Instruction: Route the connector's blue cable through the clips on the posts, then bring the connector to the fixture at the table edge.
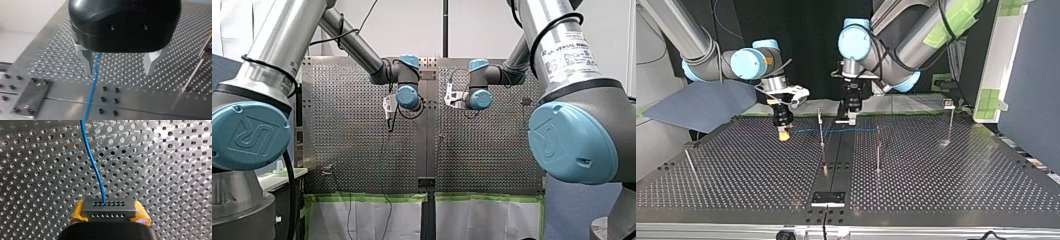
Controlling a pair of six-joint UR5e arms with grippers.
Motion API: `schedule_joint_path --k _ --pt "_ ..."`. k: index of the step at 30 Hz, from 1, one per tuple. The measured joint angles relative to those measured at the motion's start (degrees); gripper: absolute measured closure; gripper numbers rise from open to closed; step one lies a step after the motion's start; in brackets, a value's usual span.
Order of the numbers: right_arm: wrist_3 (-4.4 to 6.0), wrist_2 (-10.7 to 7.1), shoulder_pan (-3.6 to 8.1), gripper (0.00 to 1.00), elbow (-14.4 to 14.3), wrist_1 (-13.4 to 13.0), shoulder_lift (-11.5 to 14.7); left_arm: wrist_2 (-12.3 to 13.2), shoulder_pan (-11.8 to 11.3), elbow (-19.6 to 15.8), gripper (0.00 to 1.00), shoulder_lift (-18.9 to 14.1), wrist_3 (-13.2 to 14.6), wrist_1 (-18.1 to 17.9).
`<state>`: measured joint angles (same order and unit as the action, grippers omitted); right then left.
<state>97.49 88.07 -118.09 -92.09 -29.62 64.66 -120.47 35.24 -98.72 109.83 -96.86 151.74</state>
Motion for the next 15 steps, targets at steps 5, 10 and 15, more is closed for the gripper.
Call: schedule_joint_path --k 5,10,15 --pt "0.00 0.00 -0.08 0.99 0.0 0.1 0.0 -0.6 0.4 -2.5 0.00 -2.5 1.0 -2.0" --pt "0.00 0.00 -0.23 0.99 0.0 0.2 0.0 -0.6 0.4 -4.8 0.00 -4.8 1.8 -2.1" --pt "0.00 -0.06 -0.34 0.99 0.0 0.3 0.0 0.1 -0.4 -6.6 0.00 -6.7 2.1 -3.0"
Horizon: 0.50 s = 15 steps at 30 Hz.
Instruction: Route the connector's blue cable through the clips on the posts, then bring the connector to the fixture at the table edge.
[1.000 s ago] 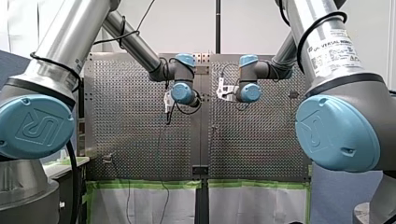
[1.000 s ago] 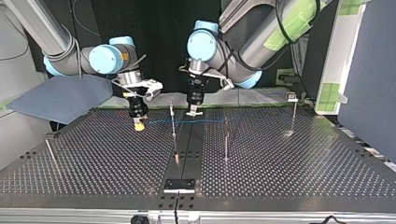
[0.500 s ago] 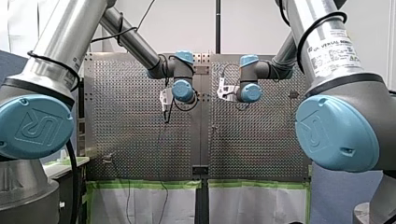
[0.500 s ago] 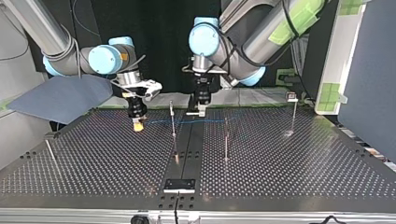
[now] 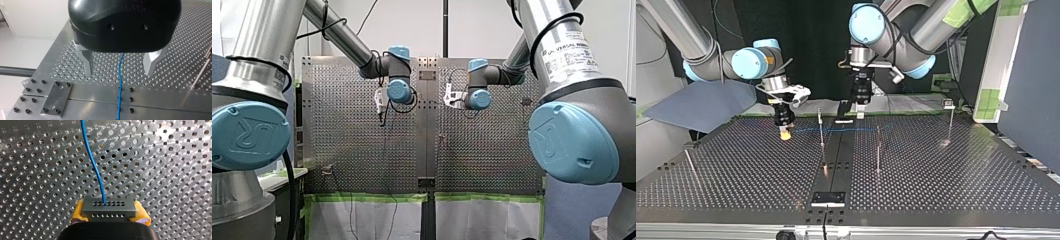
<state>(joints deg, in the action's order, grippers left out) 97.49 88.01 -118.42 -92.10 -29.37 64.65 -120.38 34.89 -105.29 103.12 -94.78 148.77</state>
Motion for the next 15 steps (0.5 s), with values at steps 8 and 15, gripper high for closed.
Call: schedule_joint_path --k 8,15 --pt "0.00 -0.01 -0.19 0.99 0.0 0.0 0.0 2.8 0.3 2.2 0.00 2.1 1.0 1.7" --pt "0.00 0.05 -0.22 0.99 0.0 0.0 0.0 4.2 0.5 5.3 0.00 6.0 1.0 2.0"
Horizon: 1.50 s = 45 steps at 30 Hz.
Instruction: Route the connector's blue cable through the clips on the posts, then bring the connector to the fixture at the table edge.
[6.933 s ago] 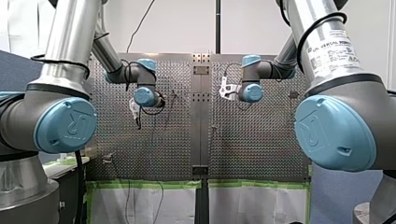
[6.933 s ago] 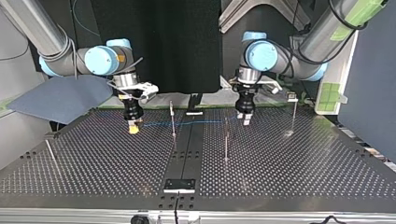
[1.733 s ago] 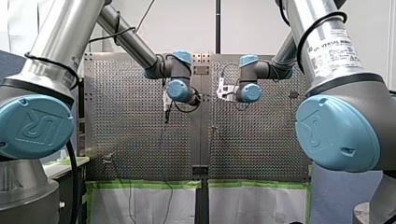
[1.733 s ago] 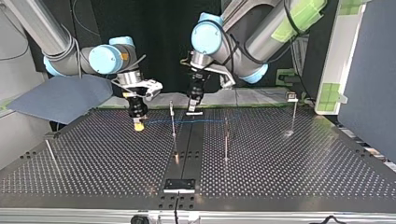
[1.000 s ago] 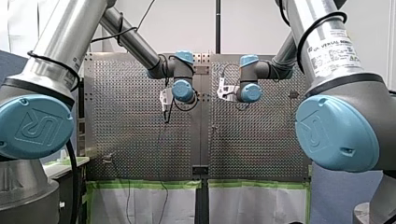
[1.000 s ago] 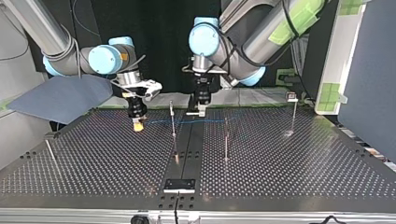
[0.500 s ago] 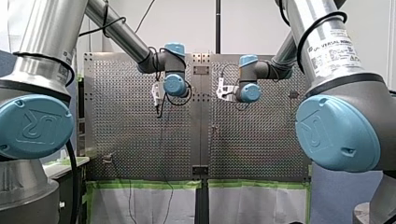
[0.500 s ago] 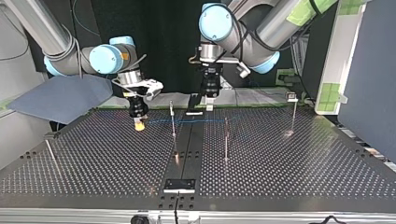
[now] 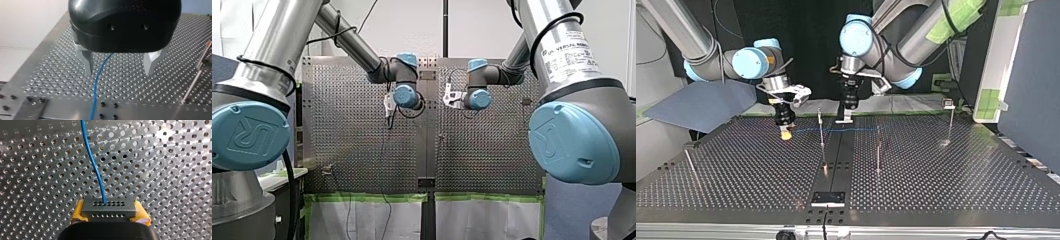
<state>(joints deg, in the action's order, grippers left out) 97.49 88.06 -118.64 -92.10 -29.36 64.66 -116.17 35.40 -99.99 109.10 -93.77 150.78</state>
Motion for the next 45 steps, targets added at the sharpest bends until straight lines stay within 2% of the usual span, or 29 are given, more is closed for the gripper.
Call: schedule_joint_path --k 7,19,27,31,37,45 --pt "0.00 -0.03 -0.02 0.99 0.0 0.1 0.0 -0.4 -0.9 1.5 0.00 1.0 -0.1 0.2" --pt "-0.03 0.08 -0.06 0.99 0.0 0.3 0.0 -3.5 -2.6 2.3 0.00 1.0 -0.4 0.2" --pt "0.00 -0.02 -0.19 0.99 0.0 0.3 0.0 -1.9 -3.6 3.5 0.00 1.3 0.3 0.1" --pt "0.00 -0.07 -0.30 0.99 0.0 0.3 0.0 -1.2 -3.9 5.2 0.00 2.3 0.4 1.3" --pt "-0.06 -0.08 -0.37 0.99 0.0 0.4 0.0 -2.1 -4.6 7.1 0.00 4.5 -0.6 2.0" --pt "-0.16 -0.06 -0.40 0.99 0.0 0.4 0.0 -4.1 -5.4 7.8 0.00 4.8 -1.0 2.0"
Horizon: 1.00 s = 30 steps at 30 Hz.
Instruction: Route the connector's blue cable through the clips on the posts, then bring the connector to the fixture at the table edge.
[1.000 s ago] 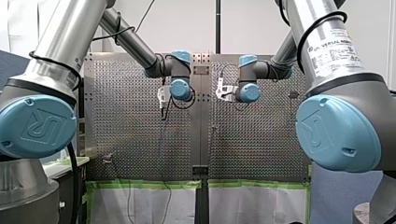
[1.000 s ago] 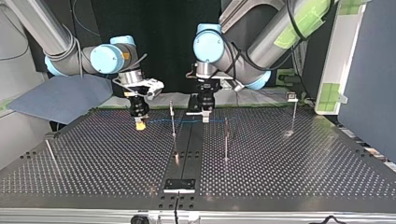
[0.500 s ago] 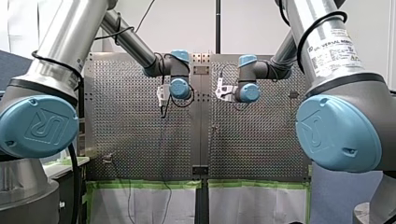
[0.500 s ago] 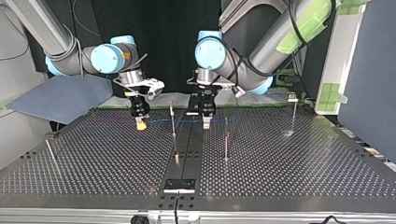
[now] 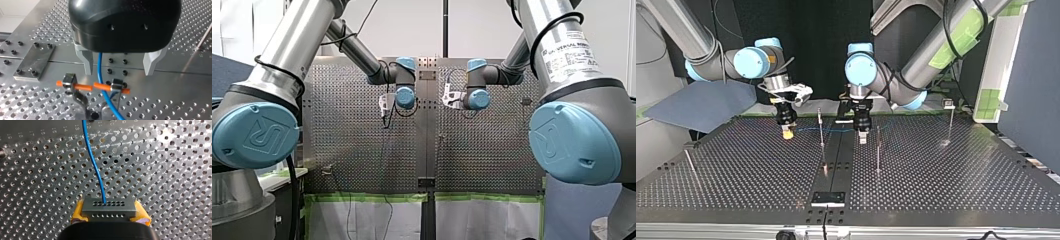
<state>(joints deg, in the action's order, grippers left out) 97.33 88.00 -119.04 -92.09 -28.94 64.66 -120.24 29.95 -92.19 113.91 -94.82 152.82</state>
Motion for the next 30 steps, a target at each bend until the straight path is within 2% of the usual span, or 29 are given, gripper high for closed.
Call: schedule_joint_path --k 12,13,14,15,16,17,18,20,21,22,30 --pt "-0.10 0.14 -0.08 0.99 0.0 0.2 0.0 0.4 0.7 0.0 0.00 0.0 0.2 -0.9" --pt "-0.10 0.15 -0.09 0.99 0.0 0.2 0.0 0.4 0.8 0.0 0.10 0.0 0.2 -0.9" --pt "-0.09 0.15 -0.10 0.99 0.0 0.3 0.0 0.4 0.9 0.0 0.25 0.0 0.2 -0.9" --pt "-0.07 0.16 -0.14 0.99 0.0 0.3 0.0 0.3 0.9 0.0 0.25 0.0 0.1 -0.9" --pt "-0.04 0.18 -0.15 0.99 0.0 0.3 0.0 0.2 1.0 0.0 0.39 0.0 0.1 -0.9" --pt "0.00 0.20 -0.15 0.99 0.0 0.4 0.0 0.1 1.0 0.0 0.60 0.0 0.1 -0.9" --pt "0.02 0.21 -0.15 0.99 0.0 0.4 0.0 0.0 1.0 0.0 0.60 0.0 0.1 -0.9" --pt "0.05 0.23 -0.16 0.99 0.0 0.5 0.0 -0.5 1.0 0.0 0.85 0.0 0.2 -0.9" --pt "0.06 0.24 -0.17 0.99 0.0 0.5 -0.1 -0.8 1.0 0.0 0.85 0.0 0.2 -0.9" --pt "0.06 0.24 -0.17 0.99 0.0 0.5 -0.1 -1.2 1.0 0.0 0.97 0.0 0.3 -0.8" --pt "0.09 0.22 -0.22 0.99 0.0 0.6 -0.1 -4.1 1.1 0.0 0.99 0.0 -0.1 -0.8"
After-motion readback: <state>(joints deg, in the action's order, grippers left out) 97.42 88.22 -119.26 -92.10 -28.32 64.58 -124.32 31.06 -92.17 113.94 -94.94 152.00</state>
